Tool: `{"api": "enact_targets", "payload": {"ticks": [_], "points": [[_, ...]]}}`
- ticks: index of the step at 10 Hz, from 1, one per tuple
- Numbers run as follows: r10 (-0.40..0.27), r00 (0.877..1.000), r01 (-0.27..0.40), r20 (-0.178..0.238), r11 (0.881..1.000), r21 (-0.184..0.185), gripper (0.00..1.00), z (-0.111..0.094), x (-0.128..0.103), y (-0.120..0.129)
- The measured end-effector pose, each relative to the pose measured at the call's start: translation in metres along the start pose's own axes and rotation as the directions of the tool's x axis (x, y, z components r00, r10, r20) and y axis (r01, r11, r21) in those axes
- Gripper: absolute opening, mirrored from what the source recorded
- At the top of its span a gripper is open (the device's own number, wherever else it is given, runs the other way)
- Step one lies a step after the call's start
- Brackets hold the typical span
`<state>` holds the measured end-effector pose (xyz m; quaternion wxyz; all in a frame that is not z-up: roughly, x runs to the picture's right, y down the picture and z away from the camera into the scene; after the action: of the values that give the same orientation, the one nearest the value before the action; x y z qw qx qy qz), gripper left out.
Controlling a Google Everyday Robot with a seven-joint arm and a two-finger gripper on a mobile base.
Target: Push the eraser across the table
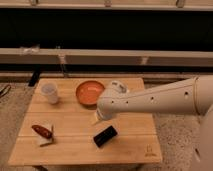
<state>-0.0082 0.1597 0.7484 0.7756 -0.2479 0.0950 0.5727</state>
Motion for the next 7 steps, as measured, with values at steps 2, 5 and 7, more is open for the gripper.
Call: {"api": "enact_targets", "payload": {"ticks": [2,5,7], "points": [[0.025,1.0,-0.025,0.008,1.0,-0.001,0.79,-0.004,0.0,-0.005],[0.086,0.996,-0.085,-0.035,0.996,0.021,0.79,-0.005,0.027,-0.02],[0.106,0.989,-0.103,-0.098,0.994,0.041,0.79,0.0,0.055,-0.007]]}}
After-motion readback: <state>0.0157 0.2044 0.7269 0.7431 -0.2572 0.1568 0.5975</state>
